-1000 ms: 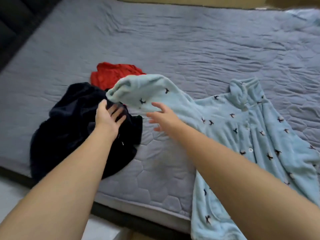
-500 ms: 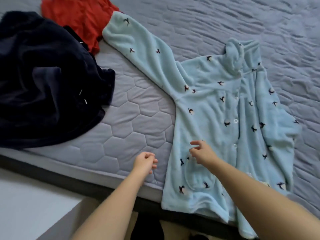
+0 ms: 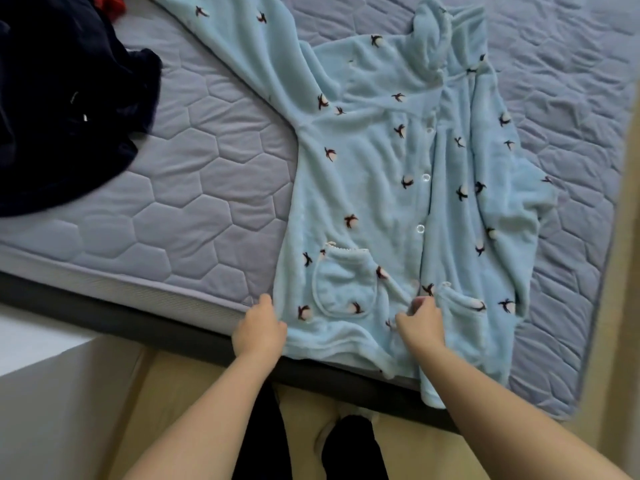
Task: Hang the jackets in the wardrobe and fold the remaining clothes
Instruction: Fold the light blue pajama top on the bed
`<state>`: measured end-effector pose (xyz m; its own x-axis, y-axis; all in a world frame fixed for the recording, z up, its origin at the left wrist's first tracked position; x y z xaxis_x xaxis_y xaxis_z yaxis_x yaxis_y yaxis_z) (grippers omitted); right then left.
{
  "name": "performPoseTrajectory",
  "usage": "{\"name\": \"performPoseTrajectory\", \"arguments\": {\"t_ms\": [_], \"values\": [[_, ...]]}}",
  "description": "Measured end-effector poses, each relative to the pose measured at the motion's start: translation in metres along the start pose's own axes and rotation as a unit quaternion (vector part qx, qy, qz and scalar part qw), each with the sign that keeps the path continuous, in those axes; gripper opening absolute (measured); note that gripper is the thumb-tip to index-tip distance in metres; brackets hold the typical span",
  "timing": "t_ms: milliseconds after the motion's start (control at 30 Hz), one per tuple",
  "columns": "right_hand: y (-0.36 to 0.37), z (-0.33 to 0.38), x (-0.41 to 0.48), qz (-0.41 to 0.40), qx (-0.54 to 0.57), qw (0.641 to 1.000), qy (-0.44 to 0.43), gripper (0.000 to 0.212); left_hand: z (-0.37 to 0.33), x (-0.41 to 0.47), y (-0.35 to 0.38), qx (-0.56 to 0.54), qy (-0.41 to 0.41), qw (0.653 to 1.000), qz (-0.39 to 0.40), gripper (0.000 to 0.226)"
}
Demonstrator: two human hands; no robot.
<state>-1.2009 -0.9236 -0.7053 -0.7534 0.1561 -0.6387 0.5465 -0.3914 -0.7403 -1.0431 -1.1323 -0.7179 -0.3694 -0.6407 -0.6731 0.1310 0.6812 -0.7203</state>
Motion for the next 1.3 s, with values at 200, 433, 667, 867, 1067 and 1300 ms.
{"name": "performPoseTrajectory", "arguments": {"t_ms": [200, 433, 667, 867, 1067, 1300], "values": [[0.031, -0.012, -0.020, 0.201, 0.055, 0.976, 0.063, 0.006, 0.046, 0.010, -0.026, -0.006, -0.048, 0.998, -0.035, 0.018], [0.049, -0.027, -0.040, 0.273, 0.130, 0.949, 0.091, 0.042, 0.044, 0.013, -0.023, -0.059, -0.029, 0.995, 0.072, 0.021], [0.062, -0.028, -0.050, 0.299, 0.358, 0.876, 0.120, 0.005, 0.058, -0.006, -0.002, -0.130, -0.028, 0.989, 0.066, 0.034], [0.042, -0.059, -0.038, 0.253, 0.221, 0.936, 0.105, 0.013, 0.074, -0.006, -0.005, -0.081, -0.045, 0.995, 0.033, 0.025], [0.011, -0.089, -0.036, 0.157, 0.071, 0.984, 0.044, 0.008, 0.032, -0.030, -0.015, 0.068, -0.122, 0.984, -0.110, 0.045], [-0.086, -0.151, -0.022, -0.094, 0.003, 0.995, 0.044, 0.037, -0.058, -0.085, 0.029, -0.094, 0.073, 0.993, 0.006, 0.015]]}}
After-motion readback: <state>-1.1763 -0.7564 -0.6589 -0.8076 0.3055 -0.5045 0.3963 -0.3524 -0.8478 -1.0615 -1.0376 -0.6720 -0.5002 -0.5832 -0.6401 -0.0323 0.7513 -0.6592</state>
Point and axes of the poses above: each hand's wrist, its own x-axis towards the middle knuckle, its own y-axis out of the palm, z = x × y, the point moved 3 cm from there along x, towards the middle knuckle, and after that the axes turned 6 degrees about -z, right-handed, at the moved point
